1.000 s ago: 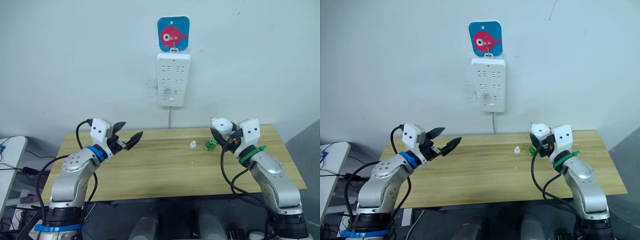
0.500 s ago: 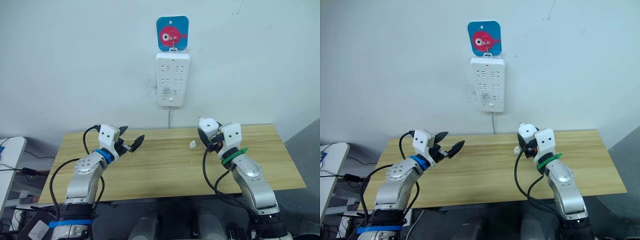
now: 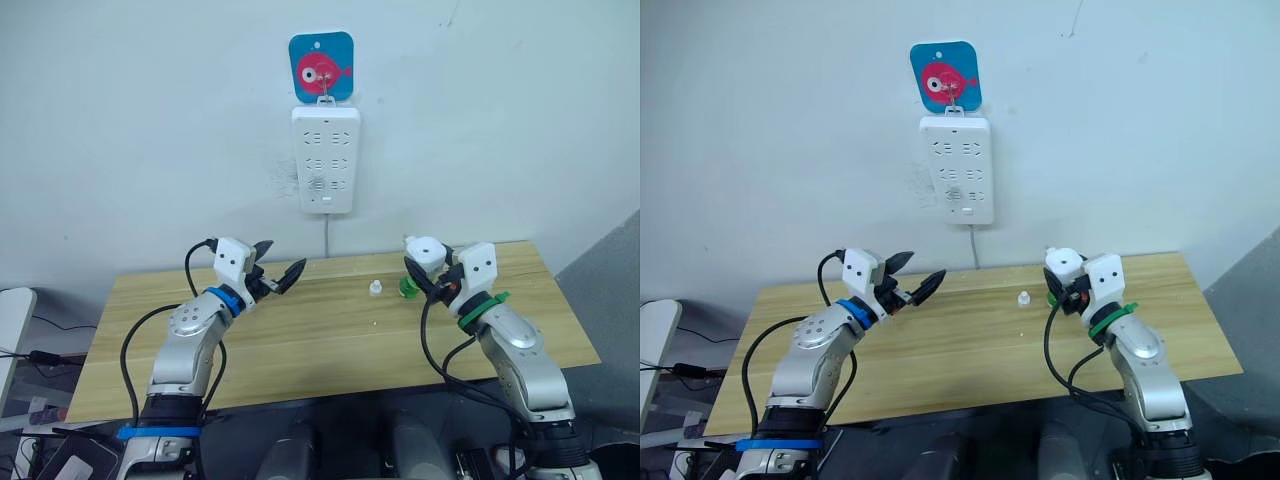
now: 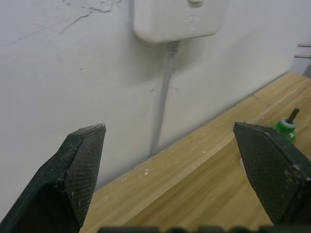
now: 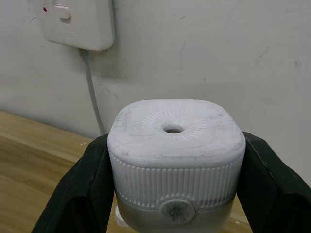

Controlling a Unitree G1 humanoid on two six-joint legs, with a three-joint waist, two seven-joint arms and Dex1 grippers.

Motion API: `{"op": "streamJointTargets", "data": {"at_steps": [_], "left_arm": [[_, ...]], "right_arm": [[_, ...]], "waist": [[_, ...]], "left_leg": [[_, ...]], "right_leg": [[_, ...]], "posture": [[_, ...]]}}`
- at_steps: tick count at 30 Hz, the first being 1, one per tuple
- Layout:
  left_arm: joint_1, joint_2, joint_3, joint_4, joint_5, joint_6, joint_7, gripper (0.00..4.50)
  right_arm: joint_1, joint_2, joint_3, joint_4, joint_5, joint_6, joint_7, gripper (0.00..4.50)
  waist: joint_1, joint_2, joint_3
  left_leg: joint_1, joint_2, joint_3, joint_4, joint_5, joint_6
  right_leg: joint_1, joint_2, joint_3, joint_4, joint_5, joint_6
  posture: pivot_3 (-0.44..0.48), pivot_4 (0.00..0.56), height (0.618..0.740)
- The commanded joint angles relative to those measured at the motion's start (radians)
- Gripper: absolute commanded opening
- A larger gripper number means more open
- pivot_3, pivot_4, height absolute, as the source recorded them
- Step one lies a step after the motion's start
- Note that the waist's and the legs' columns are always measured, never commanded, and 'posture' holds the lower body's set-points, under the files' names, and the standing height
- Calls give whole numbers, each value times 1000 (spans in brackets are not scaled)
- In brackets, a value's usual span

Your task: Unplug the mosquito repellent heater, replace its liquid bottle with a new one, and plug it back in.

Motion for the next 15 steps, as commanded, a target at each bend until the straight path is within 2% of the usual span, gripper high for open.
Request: {"op": "streamJointTargets", "data": {"at_steps": [1,10,15], "left_arm": [[11,26,35,-64,-24,-6,-6,4500],[30,80,74,-96,-61,28,-35,4500],[24,78,69,-111,-70,49,-26,4500]], "right_arm": [[-26,14,13,-29,-5,-19,-10,2970],[-52,14,13,-72,3,18,-28,2970],[-49,17,10,-94,8,35,-35,2970]], "waist": [[3,0,0],[12,0,0],[15,0,0]], "left_leg": [[0,0,0,0,0,0],[0,0,0,0,0,0],[0,0,0,0,0,0]], "right_leg": [[0,0,0,0,0,0],[0,0,1,0,0,0],[0,0,1,0,0,0]], "posture": [[-75,160,740],[-78,178,740],[-80,183,740]]}}
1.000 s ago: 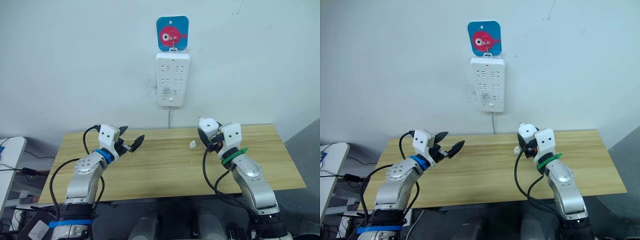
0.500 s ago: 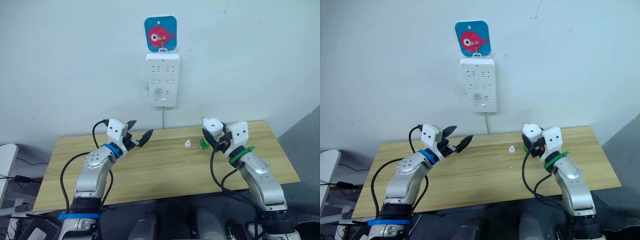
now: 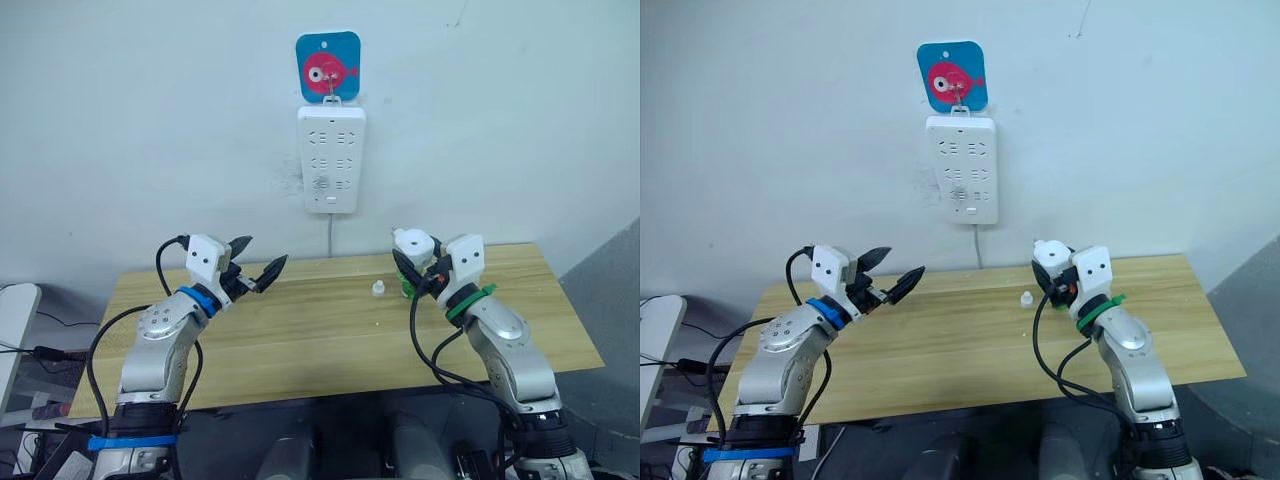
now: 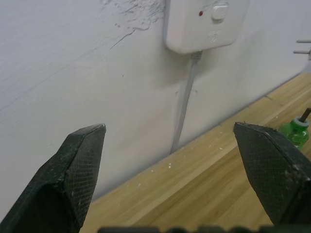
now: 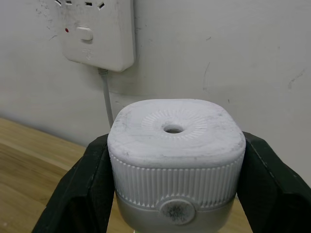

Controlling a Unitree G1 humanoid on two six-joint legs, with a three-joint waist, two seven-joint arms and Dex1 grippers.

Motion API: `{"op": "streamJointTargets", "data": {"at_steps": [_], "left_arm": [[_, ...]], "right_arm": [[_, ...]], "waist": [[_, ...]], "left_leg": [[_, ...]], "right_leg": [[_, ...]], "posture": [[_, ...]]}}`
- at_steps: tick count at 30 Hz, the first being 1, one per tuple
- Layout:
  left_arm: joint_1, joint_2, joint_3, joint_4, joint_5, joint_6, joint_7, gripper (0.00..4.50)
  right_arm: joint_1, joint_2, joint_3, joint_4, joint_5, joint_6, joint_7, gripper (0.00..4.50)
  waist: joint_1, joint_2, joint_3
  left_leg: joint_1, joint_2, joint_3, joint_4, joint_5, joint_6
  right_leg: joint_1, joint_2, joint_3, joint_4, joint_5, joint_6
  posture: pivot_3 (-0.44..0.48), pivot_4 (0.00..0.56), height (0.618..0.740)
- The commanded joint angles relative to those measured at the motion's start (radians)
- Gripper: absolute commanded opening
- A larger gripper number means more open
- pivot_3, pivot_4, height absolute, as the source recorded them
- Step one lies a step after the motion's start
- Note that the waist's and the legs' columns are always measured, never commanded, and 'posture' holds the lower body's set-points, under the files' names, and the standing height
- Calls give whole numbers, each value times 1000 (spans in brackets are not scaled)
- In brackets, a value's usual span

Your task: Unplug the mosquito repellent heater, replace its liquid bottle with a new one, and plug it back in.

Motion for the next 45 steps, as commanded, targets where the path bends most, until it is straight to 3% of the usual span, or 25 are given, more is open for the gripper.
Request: {"op": "streamJointTargets", "data": {"at_steps": [1,9,22,27,33,36,44,45], "left_arm": [[-17,6,12,-49,-23,8,-1,4500],[-207,-8,-27,18,-43,35,-53,4500],[-598,-111,-112,526,48,-181,-196,4500],[-688,-123,-103,662,57,-246,-251,4500],[-747,-117,-91,712,13,-222,-410,4500],[-757,-105,-81,725,8,-208,-448,3931],[-758,-99,-78,694,-23,-76,-534,1356],[-753,-96,-77,682,-30,-50,-538,1337]], "right_arm": [[-9,3,-10,-72,10,0,-11,2970],[-10,29,-9,-138,29,36,-28,2970],[10,28,-36,-206,41,82,-53,2970],[34,28,-37,-239,42,99,-71,2970],[49,20,-35,-272,54,120,-74,2970],[47,13,-35,-280,63,132,-67,2970],[-34,1,-7,-278,88,185,-43,2970],[-56,1,-1,-279,92,200,-43,2970]], "waist": [[0,0,0],[1,0,0],[-13,-1,1],[-8,-2,4],[-7,-4,14],[-26,-4,16],[-55,-3,20],[-56,-3,20]], "left_leg": [[0,0,0,0,0,0],[-1,0,0,0,0,0],[-1,-1,0,1,0,0],[-1,-1,-2,2,0,0],[-2,-4,-2,3,0,1],[-3,-3,-2,3,0,1],[-3,-2,-1,2,-1,2],[-3,-2,-1,2,-1,2]], "right_leg": [[0,0,0,0,0,0],[0,0,0,0,0,0],[0,0,-1,0,0,0],[1,0,-3,1,0,0],[2,1,-4,1,0,1],[1,1,-3,0,0,1],[-1,0,-2,1,0,2],[-1,0,-2,1,0,2]], "posture": [[-82,183,740],[-101,192,740],[-170,210,740],[-192,219,740],[-211,230,740],[-211,230,740],[-214,233,740],[-214,236,740]]}}
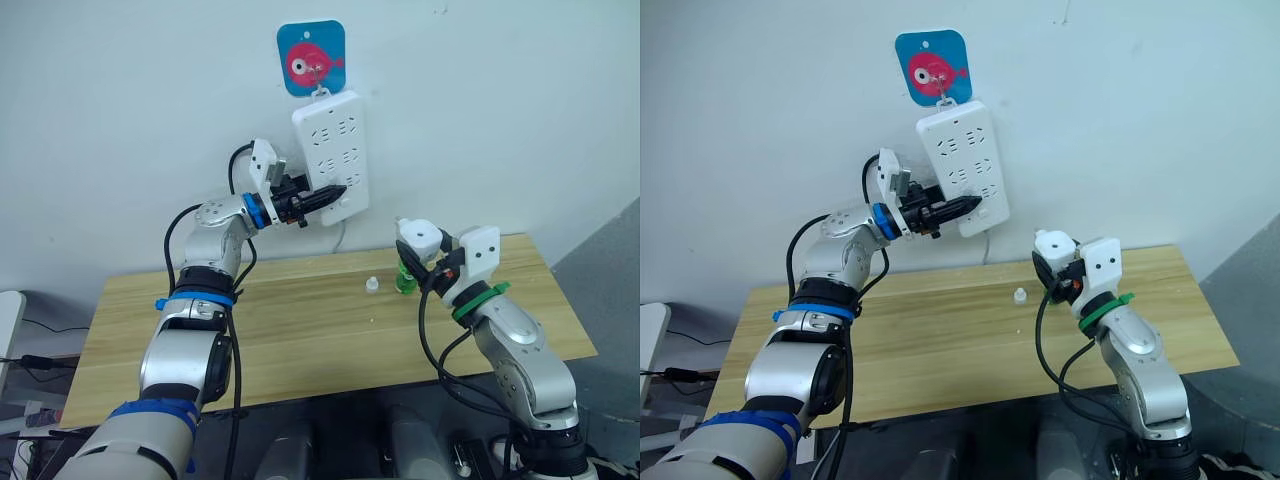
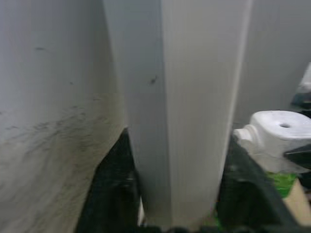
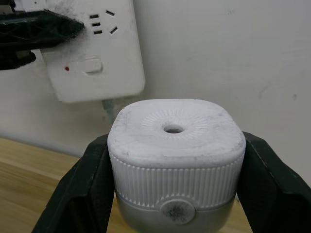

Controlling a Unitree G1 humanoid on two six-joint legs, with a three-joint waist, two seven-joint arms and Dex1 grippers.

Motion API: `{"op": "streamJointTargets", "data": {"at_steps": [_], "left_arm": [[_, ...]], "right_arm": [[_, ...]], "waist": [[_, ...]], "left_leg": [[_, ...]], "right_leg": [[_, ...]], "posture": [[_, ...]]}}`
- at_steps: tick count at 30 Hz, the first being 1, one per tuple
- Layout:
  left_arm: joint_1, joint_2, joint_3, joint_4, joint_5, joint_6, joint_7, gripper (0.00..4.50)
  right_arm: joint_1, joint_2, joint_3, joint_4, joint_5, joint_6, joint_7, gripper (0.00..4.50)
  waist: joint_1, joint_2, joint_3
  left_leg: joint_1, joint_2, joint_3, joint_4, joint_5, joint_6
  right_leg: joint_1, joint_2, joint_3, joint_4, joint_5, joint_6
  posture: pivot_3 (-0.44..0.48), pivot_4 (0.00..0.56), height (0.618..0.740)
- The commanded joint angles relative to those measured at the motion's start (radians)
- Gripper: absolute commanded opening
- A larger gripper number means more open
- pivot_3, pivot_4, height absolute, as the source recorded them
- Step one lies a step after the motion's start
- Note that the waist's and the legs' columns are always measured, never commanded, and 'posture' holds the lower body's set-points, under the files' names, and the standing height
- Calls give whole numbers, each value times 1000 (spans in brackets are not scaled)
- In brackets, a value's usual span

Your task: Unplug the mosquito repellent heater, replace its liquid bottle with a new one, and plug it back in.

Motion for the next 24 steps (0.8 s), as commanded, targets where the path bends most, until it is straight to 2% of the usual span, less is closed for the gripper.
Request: {"op": "streamJointTargets", "data": {"at_steps": [1,9,10,12,16,21,24], "left_arm": [[-4,9,-8,-64,-23,75,-40,1340],[23,28,6,-123,-28,146,-20,1340],[26,30,9,-130,-27,149,-13,2053],[31,33,15,-145,-27,156,-4,2419],[48,47,19,-176,-31,169,-9,2419],[67,52,28,-214,-51,203,-17,1306],[70,56,24,-229,-61,230,-18,1326]], "right_arm": [[-73,-4,14,-60,26,37,12,2970],[-172,27,25,-56,41,95,-6,2970],[-178,30,27,-55,41,97,-6,2970],[-184,35,30,-54,42,101,-6,2970],[-198,43,37,-51,42,105,-4,2970],[-225,52,44,-39,43,111,-1,2970],[-243,57,59,-26,40,110,6,2970]], "waist": [[0,0,1],[0,0,2],[0,0,2],[0,0,2],[0,1,4],[0,1,6],[0,1,8]], "left_leg": [[0,0,0,0,0,0],[-1,-1,0,0,0,0],[-1,-1,0,0,0,0],[-2,0,1,0,0,0],[-2,0,1,0,0,0],[-3,0,1,0,0,0],[-3,0,2,0,0,0]], "right_leg": [[0,1,0,0,0,0],[-1,0,0,0,0,0],[-2,0,1,0,0,0],[-3,0,1,1,0,0],[-4,0,2,1,0,0],[-4,0,2,1,0,0],[-5,-1,2,1,0,0]], "posture": [[-214,236,740],[-201,243,740],[-201,243,740],[-200,244,740],[-197,245,740],[-195,248,740],[-192,250,740]]}}
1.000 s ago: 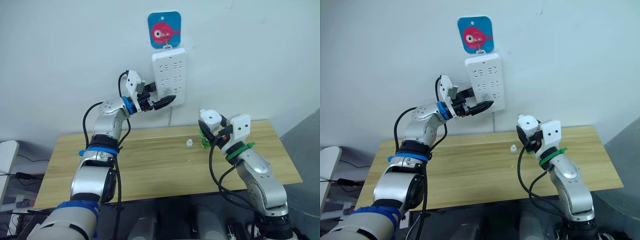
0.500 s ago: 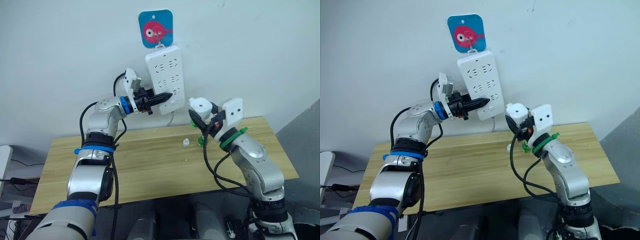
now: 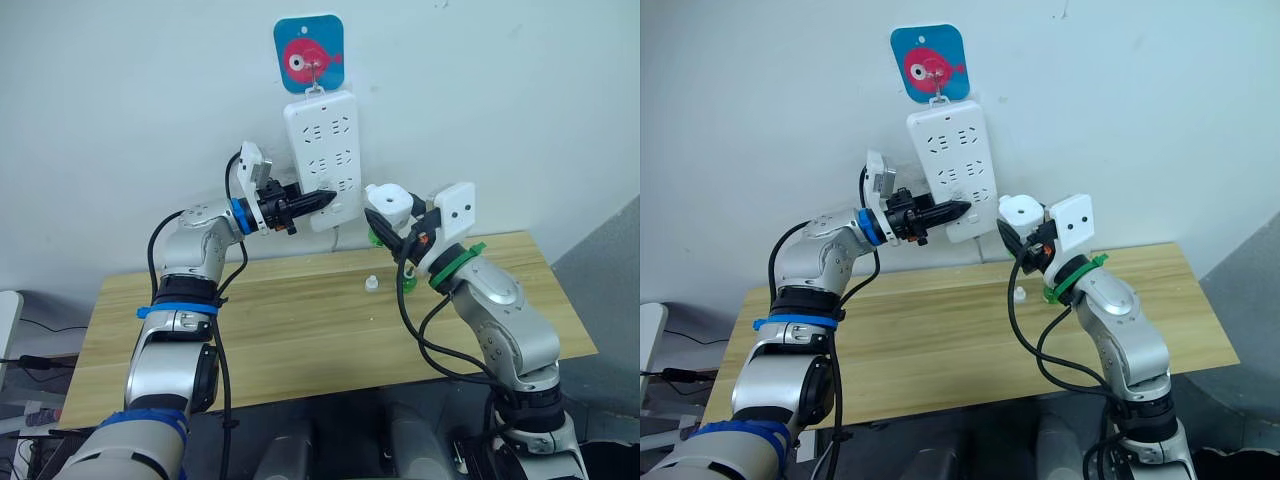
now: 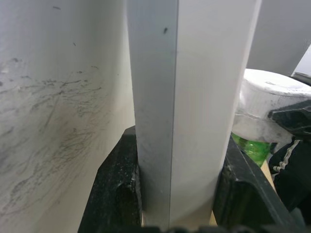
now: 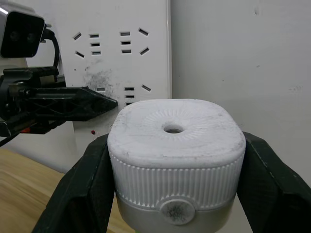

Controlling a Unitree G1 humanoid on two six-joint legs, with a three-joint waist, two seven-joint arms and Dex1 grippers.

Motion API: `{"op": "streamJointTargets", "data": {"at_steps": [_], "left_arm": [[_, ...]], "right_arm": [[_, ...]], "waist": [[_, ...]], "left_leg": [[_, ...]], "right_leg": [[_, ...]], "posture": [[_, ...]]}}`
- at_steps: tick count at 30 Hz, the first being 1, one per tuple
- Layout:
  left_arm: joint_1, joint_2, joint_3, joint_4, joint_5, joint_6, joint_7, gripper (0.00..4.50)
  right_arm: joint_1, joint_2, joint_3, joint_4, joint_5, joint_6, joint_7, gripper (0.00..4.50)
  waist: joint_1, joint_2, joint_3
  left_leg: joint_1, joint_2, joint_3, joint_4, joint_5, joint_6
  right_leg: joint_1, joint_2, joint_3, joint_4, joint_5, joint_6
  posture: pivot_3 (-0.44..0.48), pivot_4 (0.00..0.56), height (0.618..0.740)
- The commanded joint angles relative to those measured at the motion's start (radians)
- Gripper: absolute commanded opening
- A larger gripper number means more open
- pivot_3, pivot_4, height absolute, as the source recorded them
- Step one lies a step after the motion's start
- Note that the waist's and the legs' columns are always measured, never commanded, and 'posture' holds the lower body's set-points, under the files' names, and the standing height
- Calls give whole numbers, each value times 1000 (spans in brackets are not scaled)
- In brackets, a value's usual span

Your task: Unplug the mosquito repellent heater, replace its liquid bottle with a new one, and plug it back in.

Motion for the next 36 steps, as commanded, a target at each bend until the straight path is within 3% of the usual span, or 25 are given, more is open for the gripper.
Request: {"op": "streamJointTargets", "data": {"at_steps": [1,36], "left_arm": [[-3,12,6,-55,-31,25,-15,1326],[-10,-11,-11,-33,4,-44,35,1326]], "right_arm": [[-36,11,19,-25,17,-10,11,2970],[-105,87,78,-40,29,74,-9,2970]], "waist": [[0,0,0],[1,0,13]], "left_leg": [[0,0,0,0,0,0],[0,0,1,1,0,0]], "right_leg": [[0,0,0,0,0,0],[-1,0,1,3,0,0]], "posture": [[-192,250,740],[-178,246,740]]}}
